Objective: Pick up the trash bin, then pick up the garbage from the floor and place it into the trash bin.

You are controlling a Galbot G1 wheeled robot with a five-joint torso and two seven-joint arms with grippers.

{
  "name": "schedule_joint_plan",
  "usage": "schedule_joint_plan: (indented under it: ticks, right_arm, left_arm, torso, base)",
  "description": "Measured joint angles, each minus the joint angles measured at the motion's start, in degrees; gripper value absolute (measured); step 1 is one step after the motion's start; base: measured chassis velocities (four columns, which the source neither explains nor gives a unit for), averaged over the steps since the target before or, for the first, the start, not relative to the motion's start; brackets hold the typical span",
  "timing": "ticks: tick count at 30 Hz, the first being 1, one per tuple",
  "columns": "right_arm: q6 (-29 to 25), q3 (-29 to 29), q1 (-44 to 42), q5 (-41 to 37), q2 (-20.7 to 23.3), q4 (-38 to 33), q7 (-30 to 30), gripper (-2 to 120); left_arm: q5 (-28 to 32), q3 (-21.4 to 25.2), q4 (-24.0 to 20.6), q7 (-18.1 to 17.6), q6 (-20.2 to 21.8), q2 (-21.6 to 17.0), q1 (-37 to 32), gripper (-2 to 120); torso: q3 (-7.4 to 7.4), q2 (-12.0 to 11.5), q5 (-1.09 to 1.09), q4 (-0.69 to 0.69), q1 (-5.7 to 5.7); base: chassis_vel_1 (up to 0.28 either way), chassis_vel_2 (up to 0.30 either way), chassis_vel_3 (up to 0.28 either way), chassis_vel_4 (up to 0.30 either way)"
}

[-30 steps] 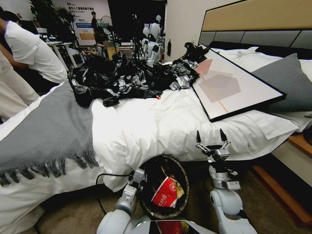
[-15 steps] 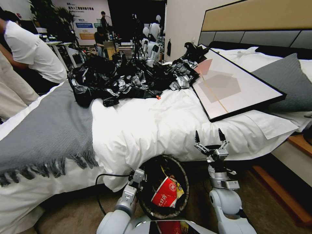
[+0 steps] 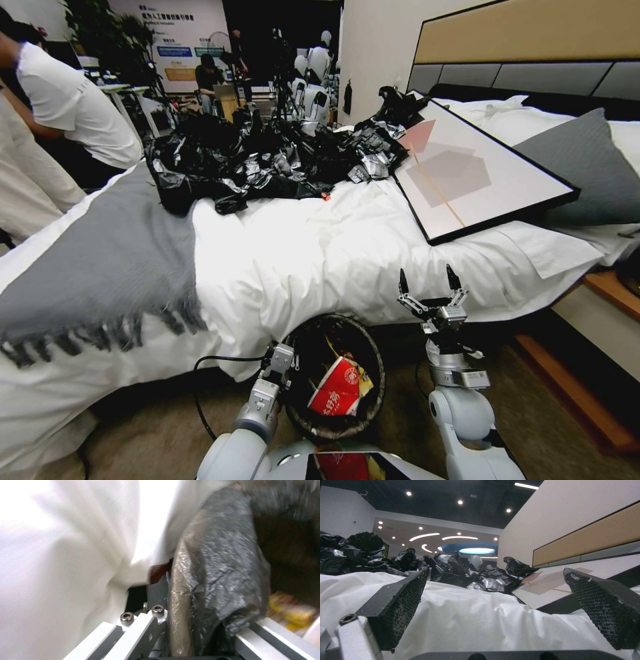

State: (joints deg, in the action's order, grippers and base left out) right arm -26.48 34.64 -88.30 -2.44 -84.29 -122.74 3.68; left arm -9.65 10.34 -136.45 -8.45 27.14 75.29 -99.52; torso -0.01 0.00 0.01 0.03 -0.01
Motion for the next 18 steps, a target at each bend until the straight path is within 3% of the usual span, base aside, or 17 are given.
schedule_joint_plan:
  ticks: [18]
  right_arm:
    - [-0.2, 0.3, 0.2, 0.1, 0.2, -0.1, 0.1, 100]
  left_arm:
    - [0.9, -0.5, -0.5, 0.6, 1.0, -0.1, -0.5, 0]
  torso:
    - [0.01, 0.0, -0.02, -0.04, 0.01]
  base:
    - [-0.002, 0.003, 0.007, -0.003]
